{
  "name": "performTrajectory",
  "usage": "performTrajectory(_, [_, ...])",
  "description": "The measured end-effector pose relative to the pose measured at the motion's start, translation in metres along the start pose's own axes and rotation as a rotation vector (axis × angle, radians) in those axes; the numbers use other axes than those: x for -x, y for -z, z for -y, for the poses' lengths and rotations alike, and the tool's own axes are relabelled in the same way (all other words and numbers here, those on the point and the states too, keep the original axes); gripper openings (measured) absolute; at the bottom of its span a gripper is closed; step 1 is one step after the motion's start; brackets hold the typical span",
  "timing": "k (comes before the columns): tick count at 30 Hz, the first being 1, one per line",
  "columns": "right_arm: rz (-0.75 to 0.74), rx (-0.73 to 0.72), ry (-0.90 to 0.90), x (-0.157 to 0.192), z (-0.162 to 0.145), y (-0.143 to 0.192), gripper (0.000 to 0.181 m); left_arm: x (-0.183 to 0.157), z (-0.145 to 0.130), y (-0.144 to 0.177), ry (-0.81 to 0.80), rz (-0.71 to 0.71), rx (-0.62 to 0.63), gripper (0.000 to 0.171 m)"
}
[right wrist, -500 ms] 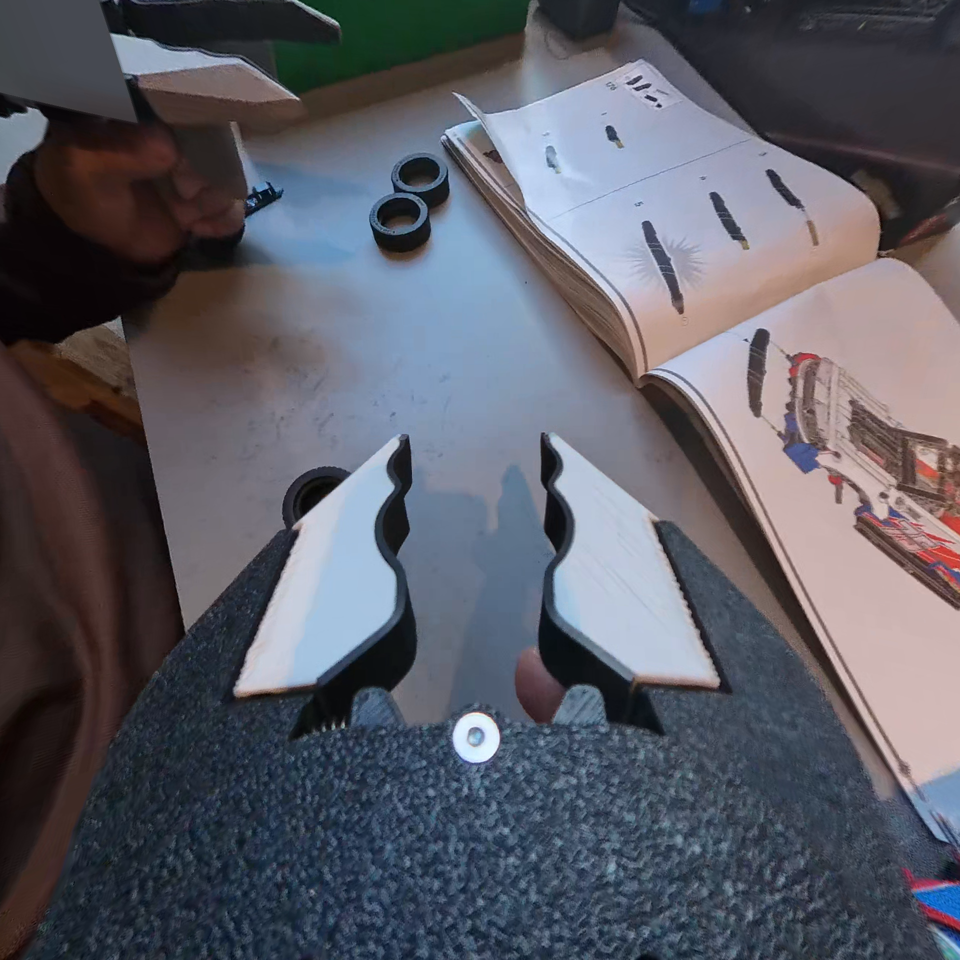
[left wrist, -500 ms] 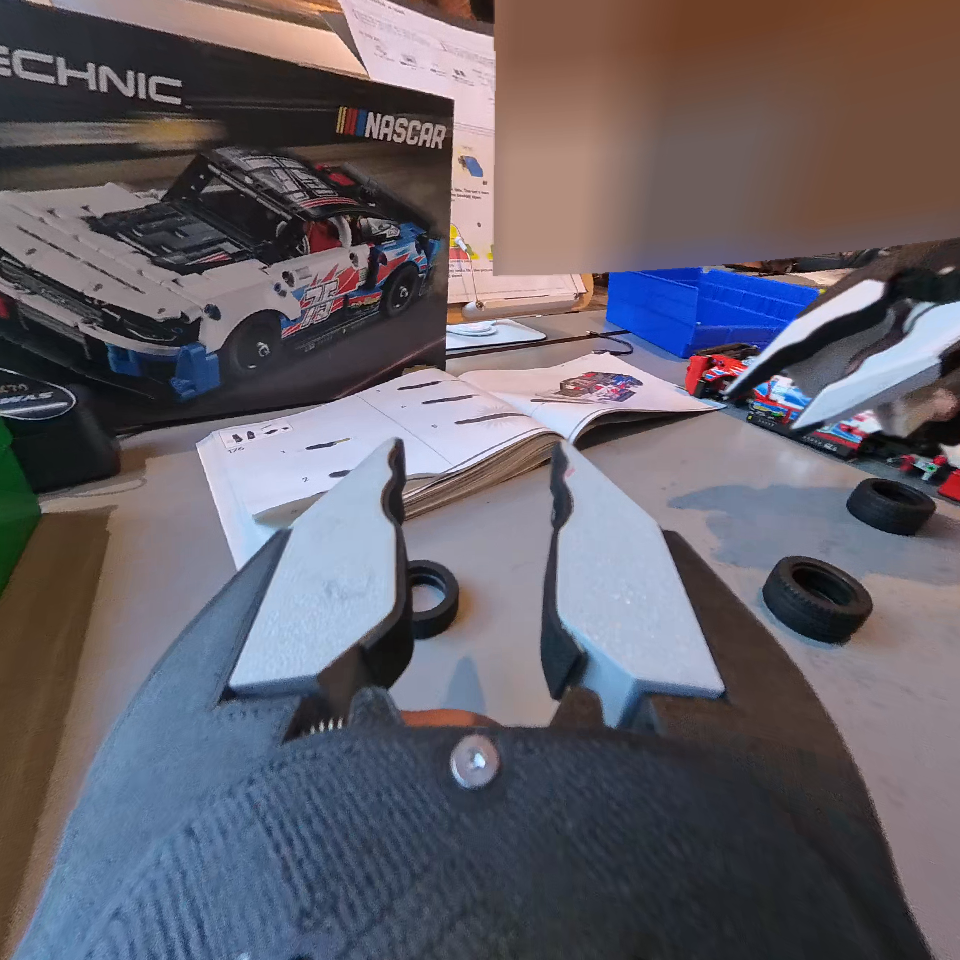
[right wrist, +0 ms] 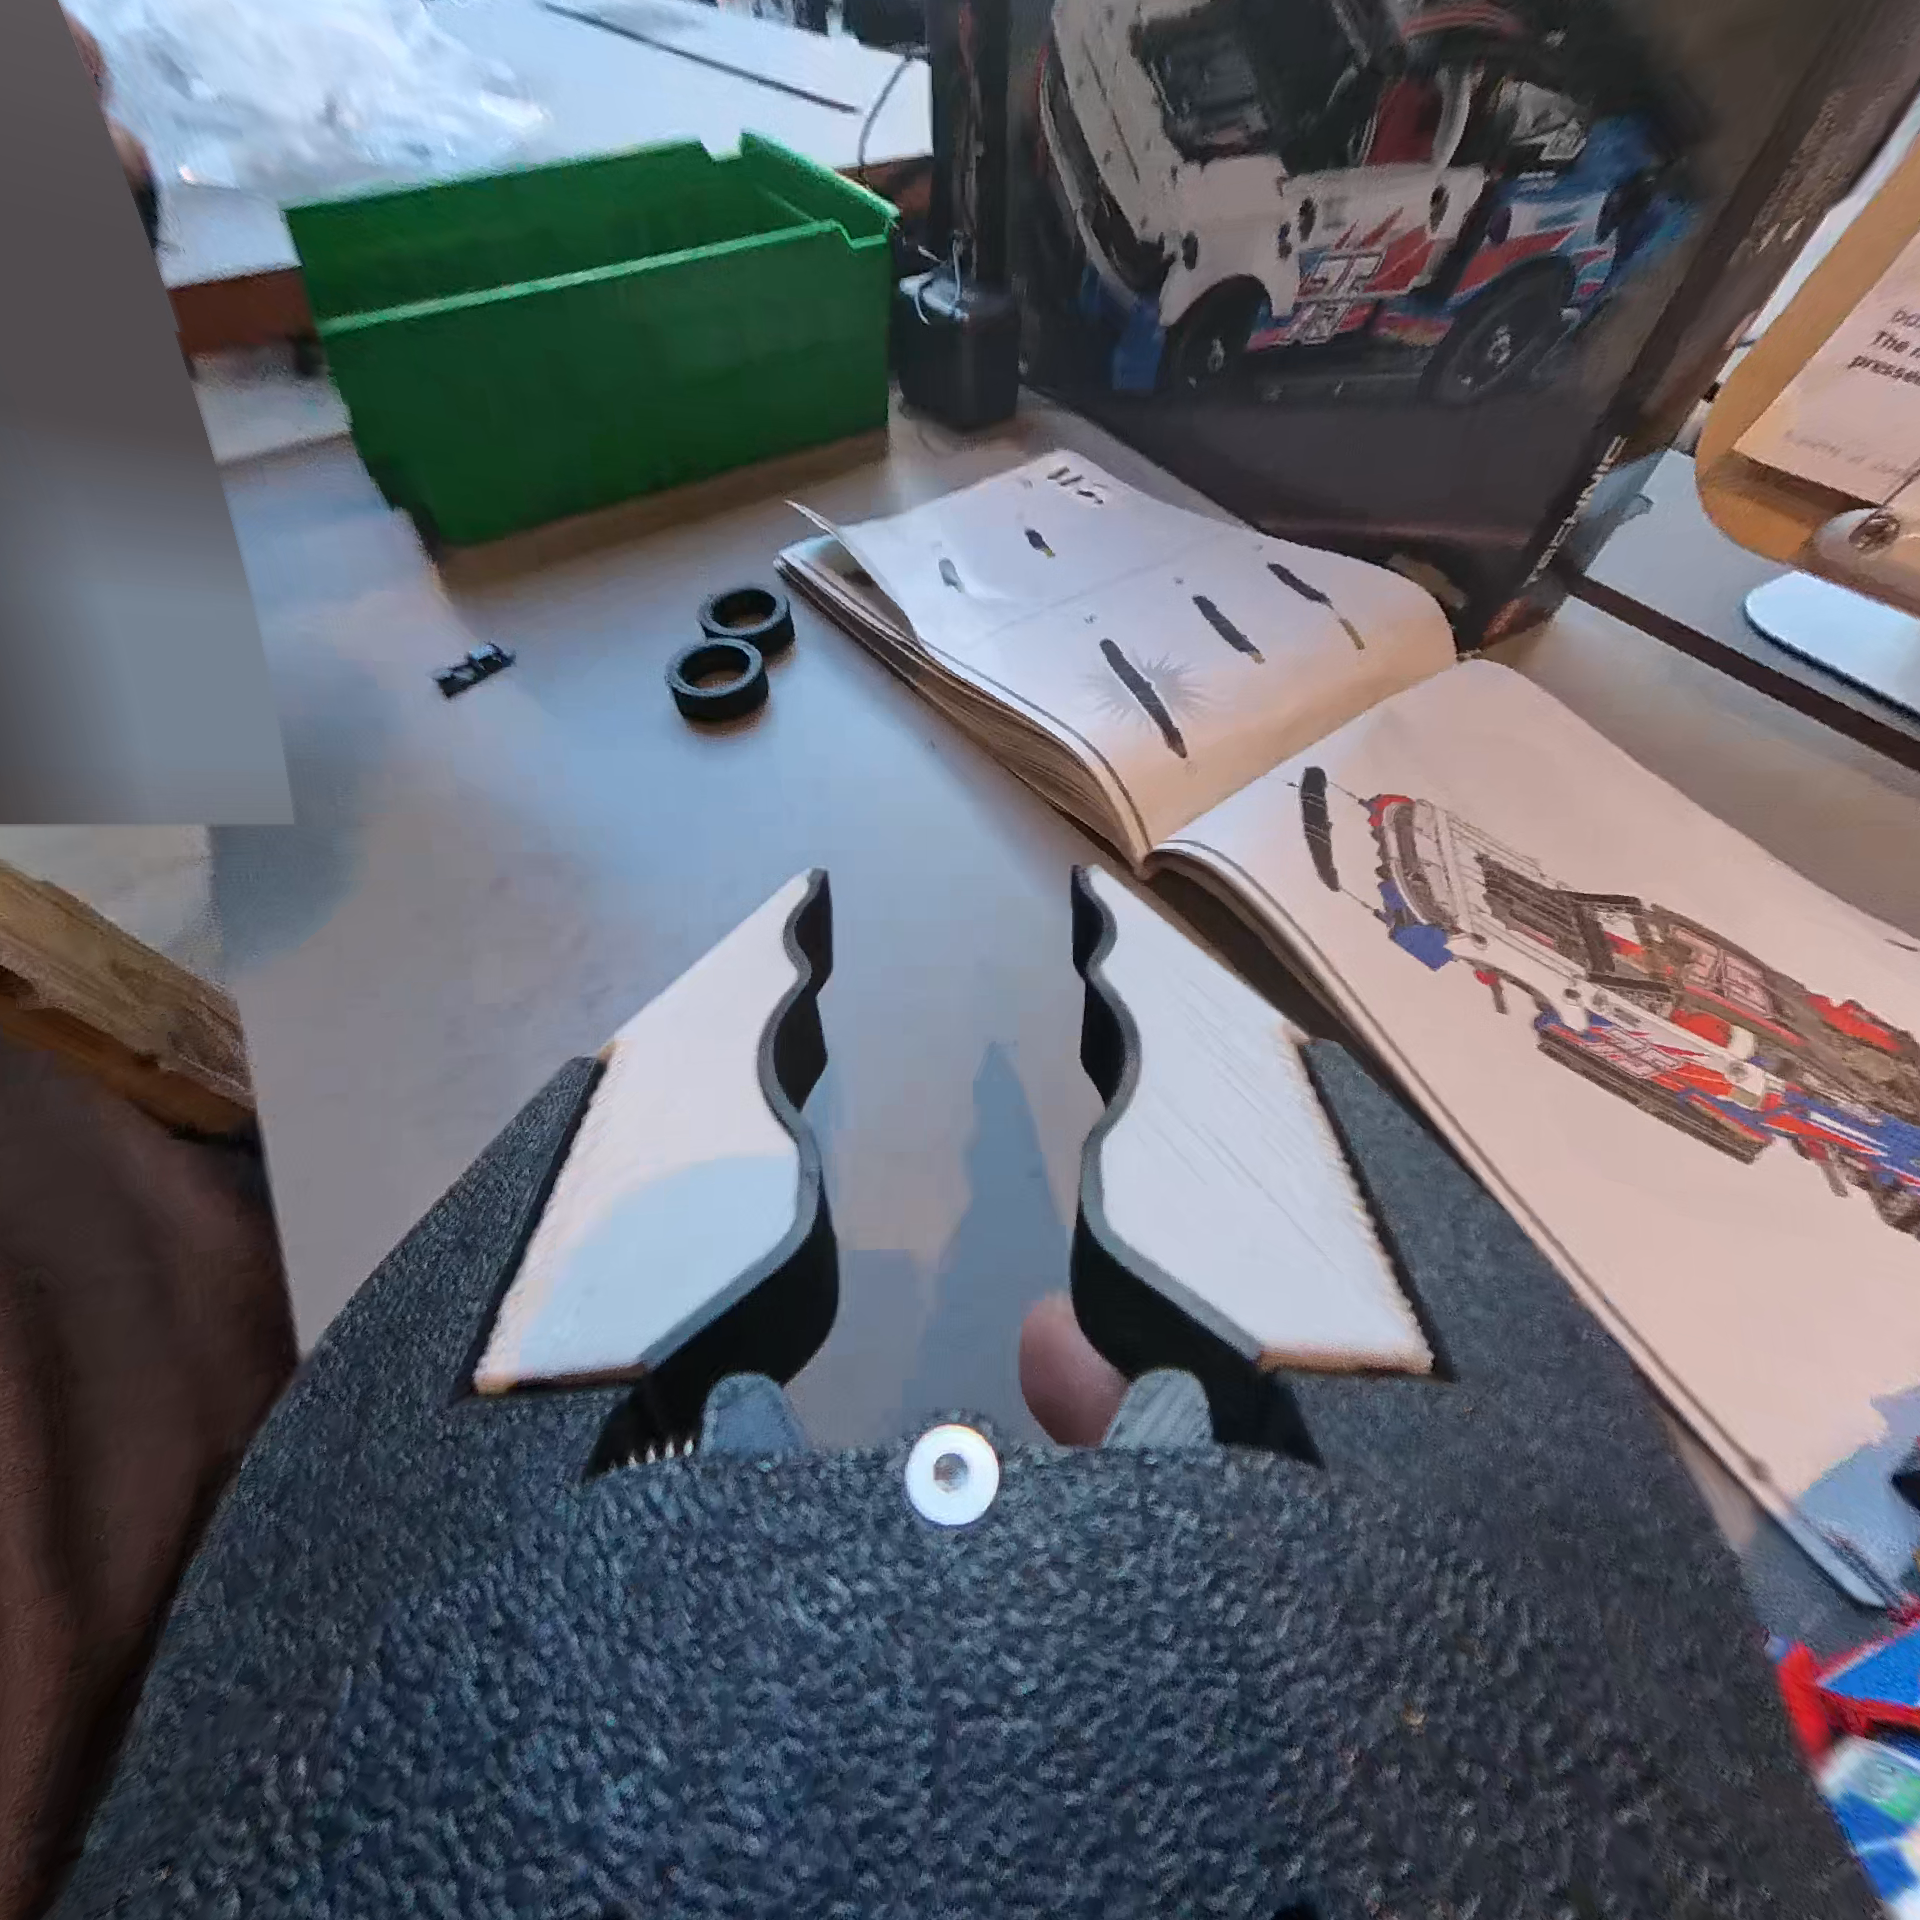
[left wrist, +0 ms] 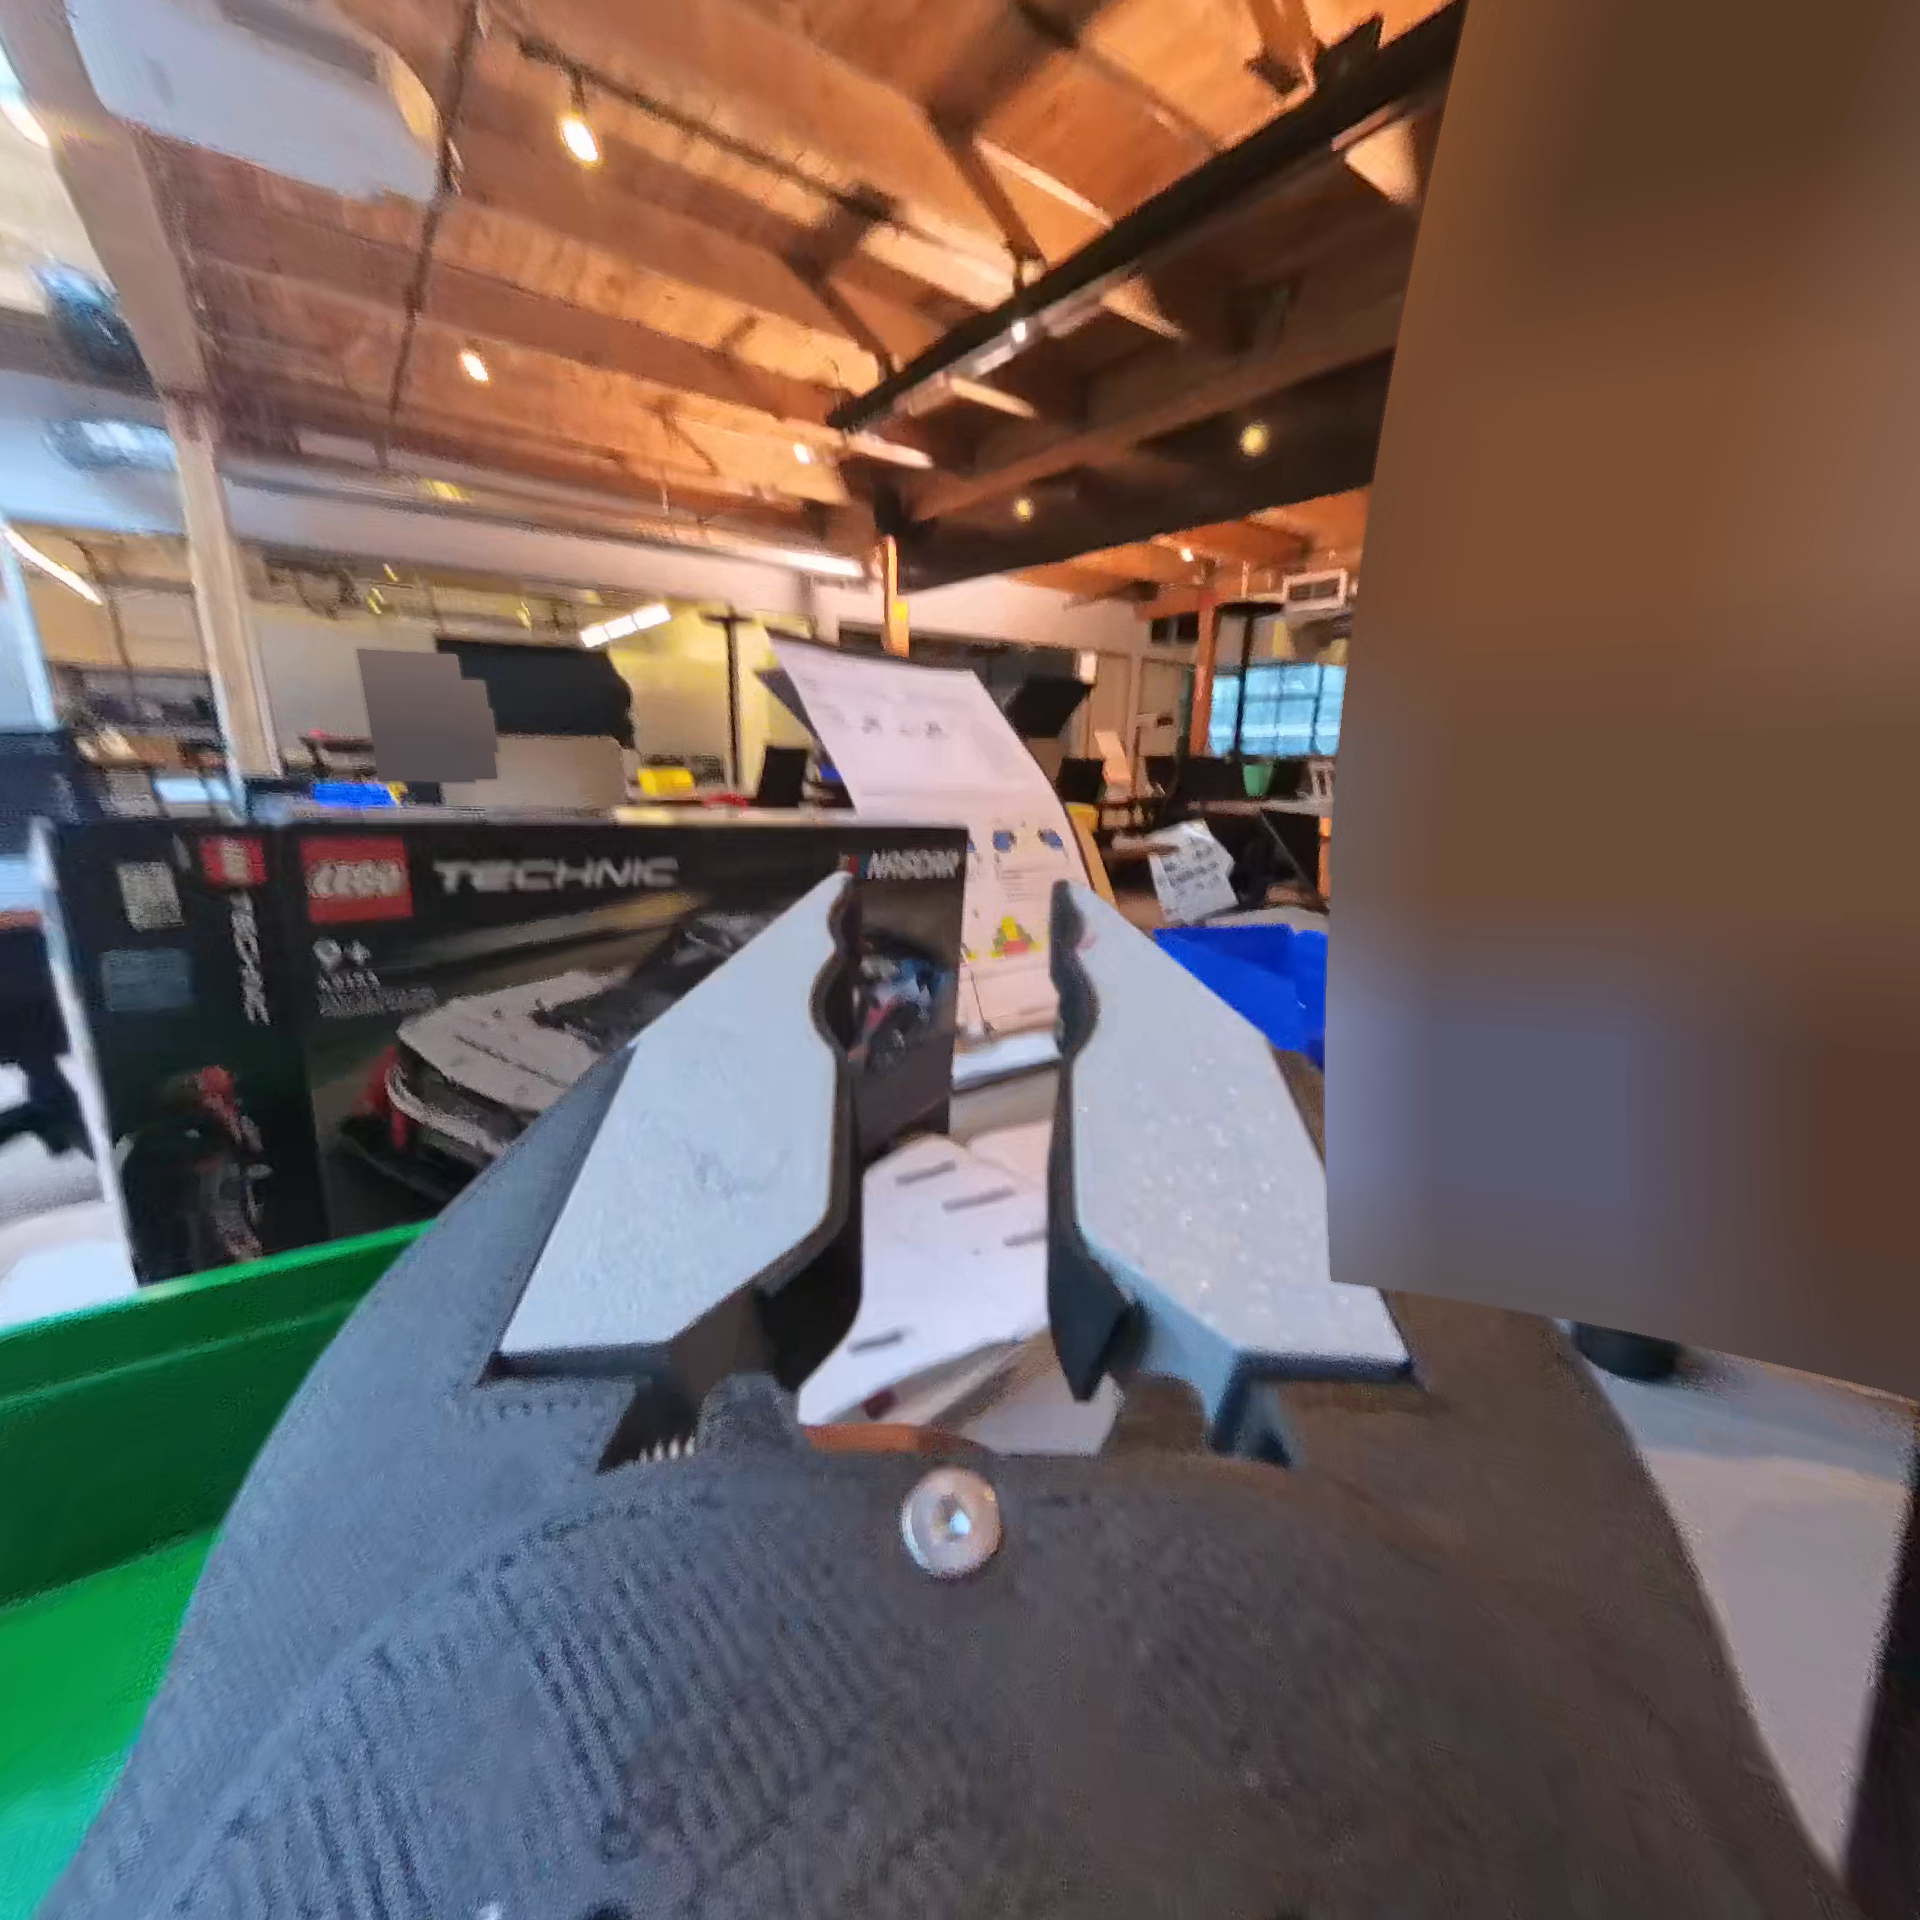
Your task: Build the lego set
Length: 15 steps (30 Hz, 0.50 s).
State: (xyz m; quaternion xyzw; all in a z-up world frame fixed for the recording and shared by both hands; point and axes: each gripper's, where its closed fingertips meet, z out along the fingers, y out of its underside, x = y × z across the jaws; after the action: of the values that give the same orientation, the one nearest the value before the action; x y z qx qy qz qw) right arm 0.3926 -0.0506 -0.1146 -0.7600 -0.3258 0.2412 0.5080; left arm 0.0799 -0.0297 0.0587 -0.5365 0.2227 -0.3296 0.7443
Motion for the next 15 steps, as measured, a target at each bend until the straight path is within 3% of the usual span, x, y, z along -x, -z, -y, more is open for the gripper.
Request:
performTrajectory(1, [0.01, -0.01, 0.001, 0.004, 0.001, 0.003, 0.046, 0.001, -0.011, 0.001, 0.022, -0.007, 0.068, 0.032])
performTrajectory(6, [-0.006, -0.018, 0.091, 0.02, -0.001, 0.024, 0.047, 0.006, -0.13, 0.031, 0.087, 0.096, 0.635, 0.053])
performTrajectory(8, [-0.021, 0.012, 0.133, 0.023, -0.005, 0.034, 0.047, -0.004, -0.163, 0.053, 0.101, 0.108, 0.781, 0.055])
performTrajectory(12, [-0.047, 0.018, 0.183, 0.019, 0.002, 0.057, 0.047, -0.009, -0.199, 0.09, 0.073, 0.181, 0.898, 0.051])
performTrajectory(15, [0.005, -0.044, 0.147, 0.029, 0.014, 0.062, 0.047, -0.02, -0.207, 0.099, 0.147, 0.156, 0.898, 0.051])
